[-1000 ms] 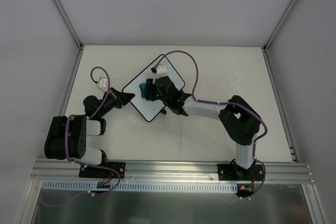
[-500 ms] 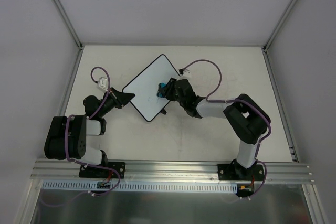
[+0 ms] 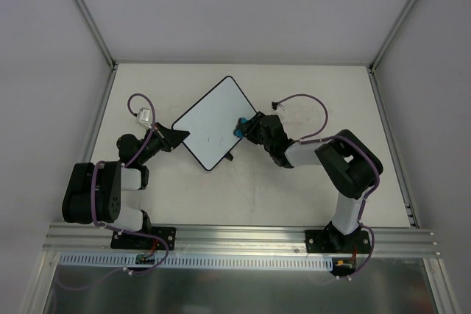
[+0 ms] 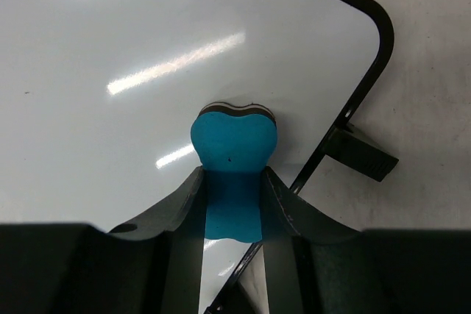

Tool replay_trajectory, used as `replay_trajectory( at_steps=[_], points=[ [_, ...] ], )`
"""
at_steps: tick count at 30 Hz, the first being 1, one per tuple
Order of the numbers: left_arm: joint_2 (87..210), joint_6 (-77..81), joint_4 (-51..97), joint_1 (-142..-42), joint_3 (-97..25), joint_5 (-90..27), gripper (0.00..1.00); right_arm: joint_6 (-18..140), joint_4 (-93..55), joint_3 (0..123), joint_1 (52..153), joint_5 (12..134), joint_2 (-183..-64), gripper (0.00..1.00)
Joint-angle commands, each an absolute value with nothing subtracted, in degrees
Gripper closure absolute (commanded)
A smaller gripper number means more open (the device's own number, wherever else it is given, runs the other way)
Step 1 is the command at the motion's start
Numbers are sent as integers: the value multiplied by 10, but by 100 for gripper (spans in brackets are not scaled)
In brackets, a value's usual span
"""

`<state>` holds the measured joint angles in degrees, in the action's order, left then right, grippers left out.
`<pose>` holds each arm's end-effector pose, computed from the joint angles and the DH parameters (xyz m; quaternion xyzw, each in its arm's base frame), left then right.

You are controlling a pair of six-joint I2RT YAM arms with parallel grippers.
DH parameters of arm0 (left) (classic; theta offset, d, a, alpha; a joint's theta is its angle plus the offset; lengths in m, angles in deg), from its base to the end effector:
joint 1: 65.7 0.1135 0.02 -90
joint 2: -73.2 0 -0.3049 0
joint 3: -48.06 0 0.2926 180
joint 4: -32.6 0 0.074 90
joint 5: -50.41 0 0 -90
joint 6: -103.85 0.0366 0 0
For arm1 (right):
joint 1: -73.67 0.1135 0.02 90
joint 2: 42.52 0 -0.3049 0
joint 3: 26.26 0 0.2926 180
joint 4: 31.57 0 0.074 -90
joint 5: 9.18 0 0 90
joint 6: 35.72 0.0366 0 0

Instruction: Erase the whiteboard

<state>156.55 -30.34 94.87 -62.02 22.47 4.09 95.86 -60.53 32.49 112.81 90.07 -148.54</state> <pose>0.2421 -0.0098 0.1768 -0.0059 0.6867 -0.4729 0.5521 0.3196 0.2525 0.1570 0.0644 0.8068 0.3282 0.4871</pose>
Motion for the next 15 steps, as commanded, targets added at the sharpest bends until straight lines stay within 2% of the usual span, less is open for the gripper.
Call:
replay_trajectory(
  at_steps=[1,15],
  points=[
    [1555,-261,1127,-625,225,54,100,958,-552,324,1135,912,-1513,100],
    [1560,-261,1123,-624,222,54,100,851,-482,386,1236,954,-1487,100]
  ],
)
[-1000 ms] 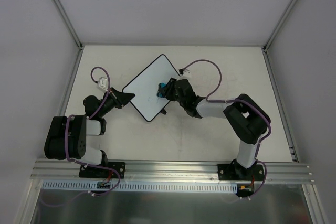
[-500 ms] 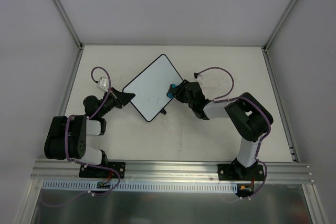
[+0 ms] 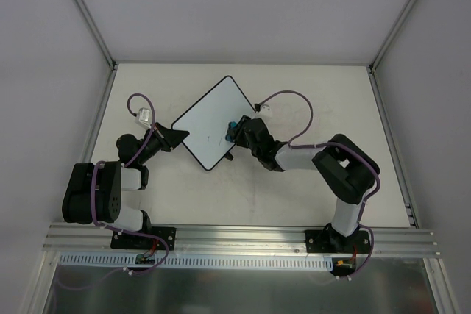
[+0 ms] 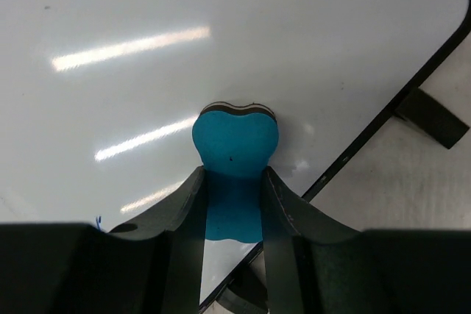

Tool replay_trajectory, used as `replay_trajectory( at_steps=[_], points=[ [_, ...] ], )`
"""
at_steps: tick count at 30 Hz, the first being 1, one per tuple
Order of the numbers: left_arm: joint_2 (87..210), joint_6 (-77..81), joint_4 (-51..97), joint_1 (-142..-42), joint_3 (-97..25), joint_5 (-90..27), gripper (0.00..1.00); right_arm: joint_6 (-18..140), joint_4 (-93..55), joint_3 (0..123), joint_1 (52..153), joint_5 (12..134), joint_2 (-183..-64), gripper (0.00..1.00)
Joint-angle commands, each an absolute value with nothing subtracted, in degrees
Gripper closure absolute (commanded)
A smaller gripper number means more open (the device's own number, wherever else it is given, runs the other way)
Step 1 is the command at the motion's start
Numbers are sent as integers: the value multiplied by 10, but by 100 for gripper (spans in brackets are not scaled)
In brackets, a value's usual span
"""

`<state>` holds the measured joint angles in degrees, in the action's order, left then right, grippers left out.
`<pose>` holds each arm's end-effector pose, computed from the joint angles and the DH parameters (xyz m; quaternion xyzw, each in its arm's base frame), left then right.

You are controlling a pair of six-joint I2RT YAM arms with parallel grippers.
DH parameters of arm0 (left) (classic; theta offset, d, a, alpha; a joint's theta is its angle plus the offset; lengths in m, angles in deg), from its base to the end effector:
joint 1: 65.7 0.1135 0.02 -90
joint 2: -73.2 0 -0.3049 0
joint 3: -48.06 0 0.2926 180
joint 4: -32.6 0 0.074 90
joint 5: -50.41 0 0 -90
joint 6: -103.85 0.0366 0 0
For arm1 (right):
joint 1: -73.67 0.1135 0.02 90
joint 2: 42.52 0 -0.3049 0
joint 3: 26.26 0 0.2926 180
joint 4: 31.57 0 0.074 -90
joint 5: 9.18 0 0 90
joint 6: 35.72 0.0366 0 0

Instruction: Erase the whiteboard

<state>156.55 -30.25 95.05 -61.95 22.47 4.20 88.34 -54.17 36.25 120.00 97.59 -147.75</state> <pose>0.2420 -0.0095 0.1771 -0.0043 0.6859 -0.4725 0.5534 0.2959 0.2947 0.1717 -0.0036 0.8153 0.2744 0.5099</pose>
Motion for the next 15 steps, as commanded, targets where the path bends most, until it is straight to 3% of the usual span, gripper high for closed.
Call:
replay_trajectory(
  at_steps=[1,15],
  points=[
    [1560,-261,1122,-625,222,55,100,847,-476,390,1248,955,-1487,100],
    [1567,-262,1119,-625,217,58,100,752,-422,488,1337,962,-1522,100]
  ],
)
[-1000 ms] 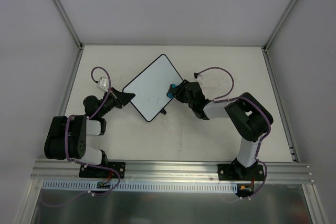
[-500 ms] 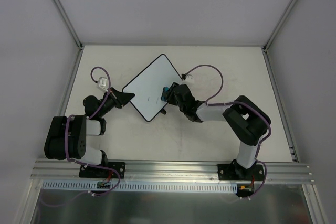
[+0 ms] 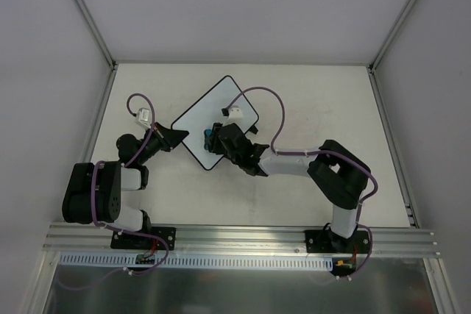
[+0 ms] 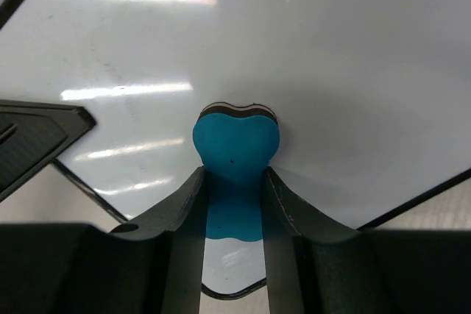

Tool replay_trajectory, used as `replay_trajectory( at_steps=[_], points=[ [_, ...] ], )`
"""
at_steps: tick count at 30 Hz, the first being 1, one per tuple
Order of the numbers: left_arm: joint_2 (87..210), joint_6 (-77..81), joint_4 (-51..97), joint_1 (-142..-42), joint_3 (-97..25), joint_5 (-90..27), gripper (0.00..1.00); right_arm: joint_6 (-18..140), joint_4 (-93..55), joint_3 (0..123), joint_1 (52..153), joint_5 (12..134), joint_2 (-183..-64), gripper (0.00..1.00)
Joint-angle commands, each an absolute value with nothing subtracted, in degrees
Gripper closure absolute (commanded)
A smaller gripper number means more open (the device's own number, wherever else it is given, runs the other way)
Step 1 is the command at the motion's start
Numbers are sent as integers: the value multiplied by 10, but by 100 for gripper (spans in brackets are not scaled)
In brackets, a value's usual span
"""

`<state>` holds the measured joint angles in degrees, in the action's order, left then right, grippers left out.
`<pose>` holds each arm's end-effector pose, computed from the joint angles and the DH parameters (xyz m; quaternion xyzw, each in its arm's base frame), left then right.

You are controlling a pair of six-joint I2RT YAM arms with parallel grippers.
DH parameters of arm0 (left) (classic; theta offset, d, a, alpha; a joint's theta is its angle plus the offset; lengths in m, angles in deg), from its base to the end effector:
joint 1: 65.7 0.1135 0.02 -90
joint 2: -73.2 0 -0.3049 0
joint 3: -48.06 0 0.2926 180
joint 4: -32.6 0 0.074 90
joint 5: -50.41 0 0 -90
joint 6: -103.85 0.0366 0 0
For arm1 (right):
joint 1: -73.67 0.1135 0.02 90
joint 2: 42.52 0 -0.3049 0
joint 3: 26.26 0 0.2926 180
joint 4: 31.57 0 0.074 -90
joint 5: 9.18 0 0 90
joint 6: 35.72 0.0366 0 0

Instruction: Erase the whiteboard

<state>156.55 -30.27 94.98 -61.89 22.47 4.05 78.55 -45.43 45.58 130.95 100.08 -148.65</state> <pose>0.2421 -0.0092 0.1770 -0.0060 0.6862 -0.4717 0.5538 0.2524 0.3705 0.2037 -0.1385 0.8035 0.2633 0.5157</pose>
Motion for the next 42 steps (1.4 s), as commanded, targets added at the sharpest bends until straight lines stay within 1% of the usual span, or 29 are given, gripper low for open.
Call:
replay_trajectory(
  at_steps=[1,8,13,19,33,42],
  points=[
    [1566,-262,1119,-624,217,57,100,745,-423,493,1345,962,-1525,100],
    [1566,-261,1117,-625,217,58,100,718,-422,512,1360,963,-1535,100],
    [1564,-262,1117,-625,216,59,100,735,-420,513,1361,989,-1541,100],
    [1563,-262,1117,-624,218,59,100,730,-424,519,1361,984,-1545,100],
    [1564,-262,1116,-624,217,60,100,639,-406,590,1362,999,-1566,100],
    [1562,-261,1116,-625,216,63,100,584,-357,648,1356,1013,-1576,100]
  ],
)
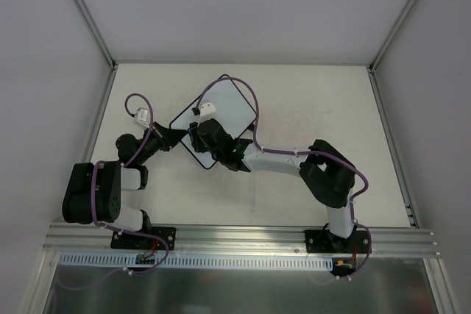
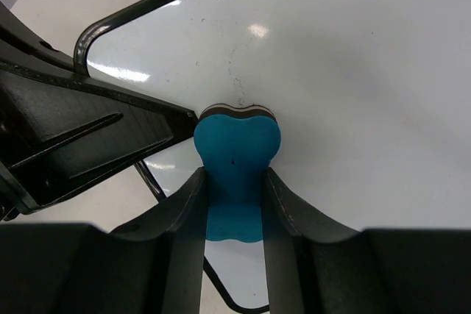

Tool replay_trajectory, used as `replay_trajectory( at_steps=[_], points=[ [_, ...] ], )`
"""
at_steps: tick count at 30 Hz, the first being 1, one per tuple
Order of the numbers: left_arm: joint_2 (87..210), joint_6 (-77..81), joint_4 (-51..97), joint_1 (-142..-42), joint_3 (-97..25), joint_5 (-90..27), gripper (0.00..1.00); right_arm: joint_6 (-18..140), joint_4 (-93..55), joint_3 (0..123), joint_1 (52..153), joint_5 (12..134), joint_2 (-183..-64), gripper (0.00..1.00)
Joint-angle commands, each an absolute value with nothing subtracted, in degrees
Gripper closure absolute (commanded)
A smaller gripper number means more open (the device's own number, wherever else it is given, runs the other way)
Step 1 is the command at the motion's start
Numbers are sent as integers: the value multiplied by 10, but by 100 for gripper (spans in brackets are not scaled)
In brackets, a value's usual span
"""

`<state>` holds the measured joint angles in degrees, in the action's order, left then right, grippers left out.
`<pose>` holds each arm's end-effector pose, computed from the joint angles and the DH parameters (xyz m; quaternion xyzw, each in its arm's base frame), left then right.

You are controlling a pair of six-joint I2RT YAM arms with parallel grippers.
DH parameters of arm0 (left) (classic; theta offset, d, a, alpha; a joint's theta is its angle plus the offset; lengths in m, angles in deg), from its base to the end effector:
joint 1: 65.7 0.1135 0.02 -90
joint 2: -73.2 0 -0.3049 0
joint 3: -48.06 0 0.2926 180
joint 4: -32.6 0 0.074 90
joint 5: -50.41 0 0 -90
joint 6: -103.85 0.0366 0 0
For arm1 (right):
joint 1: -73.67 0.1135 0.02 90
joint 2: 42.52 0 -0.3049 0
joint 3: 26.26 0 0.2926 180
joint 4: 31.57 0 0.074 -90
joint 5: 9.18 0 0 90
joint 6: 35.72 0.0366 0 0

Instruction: Erase the whiteboard

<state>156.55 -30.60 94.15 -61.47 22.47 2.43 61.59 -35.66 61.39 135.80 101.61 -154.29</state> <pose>0.2429 -0.0066 0.1756 -0.0244 0.6891 -0.4644 0.5558 0.2461 0.4375 0.2400 -0.2791 0.7630 0.1997 0.5477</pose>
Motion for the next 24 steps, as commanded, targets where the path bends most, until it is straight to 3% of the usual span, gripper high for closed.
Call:
replay_trajectory(
  at_steps=[1,24],
  points=[
    [1561,-262,1116,-624,216,62,100,582,-349,653,1352,1009,-1576,100],
    [1560,-259,1109,-625,216,66,100,552,-260,827,1299,943,-1622,100]
  ],
)
